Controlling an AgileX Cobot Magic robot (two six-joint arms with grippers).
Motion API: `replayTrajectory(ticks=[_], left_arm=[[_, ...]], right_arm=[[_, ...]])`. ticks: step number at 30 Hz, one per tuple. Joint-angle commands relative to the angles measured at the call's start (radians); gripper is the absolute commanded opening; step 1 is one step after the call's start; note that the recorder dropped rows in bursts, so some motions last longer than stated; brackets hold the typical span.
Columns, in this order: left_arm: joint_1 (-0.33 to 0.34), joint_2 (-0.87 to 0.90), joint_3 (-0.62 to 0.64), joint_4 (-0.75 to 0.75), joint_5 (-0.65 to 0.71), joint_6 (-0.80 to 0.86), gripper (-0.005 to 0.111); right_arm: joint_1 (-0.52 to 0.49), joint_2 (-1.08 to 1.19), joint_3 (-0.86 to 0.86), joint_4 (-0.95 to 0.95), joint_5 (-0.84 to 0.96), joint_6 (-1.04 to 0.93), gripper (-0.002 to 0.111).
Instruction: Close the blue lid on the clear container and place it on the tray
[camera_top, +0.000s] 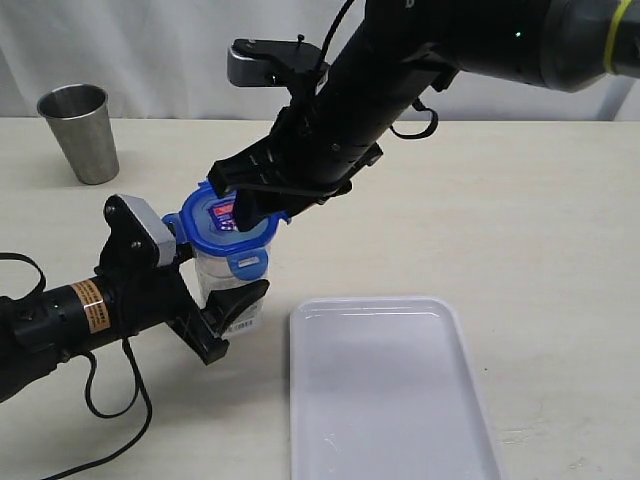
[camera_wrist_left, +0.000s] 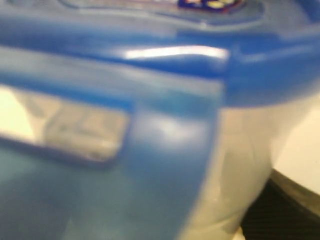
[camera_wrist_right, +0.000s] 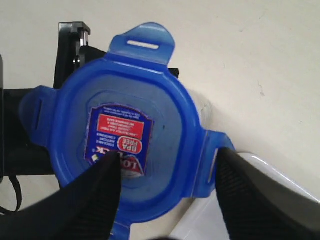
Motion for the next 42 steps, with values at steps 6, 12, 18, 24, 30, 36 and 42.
replayTrajectory(ticks=[6, 12, 18, 24, 30, 36, 42], left_arm=[[-0.001, -0.002, -0.008, -0.001, -0.031, -0.026, 0.000], [-0.001, -0.002, -0.008, -0.001, -0.029, -0.032, 0.000], [-0.001, -0.002, -0.008, -0.001, -0.029, -0.037, 0.000], [-0.001, -0.002, -0.008, -0.001, -0.029, -0.037, 0.000], [-0.001, -0.002, -0.008, -0.001, -0.029, -0.039, 0.000], [-0.001, -0.002, -0.008, -0.001, -0.021, -0.038, 0.000], [-0.001, -0.002, -0.008, -0.007, -0.008, -0.039, 0.000]], right_arm=[[-0.007, 0.043, -0.005, 0.105, 0.003, -0.031, 0.054], [-0.007, 0.102, -0.005, 0.205, 0.051, -0.102, 0.045], [-0.007, 0.142, -0.005, 0.280, 0.063, -0.160, 0.038], [-0.007, 0.191, -0.005, 0.302, 0.102, -0.183, 0.038], [-0.007, 0.226, -0.005, 0.390, 0.143, -0.258, 0.038], [-0.007, 0.215, -0.005, 0.325, 0.140, -0.280, 0.038], [-0.007, 0.156, -0.005, 0.175, 0.089, -0.228, 0.044]])
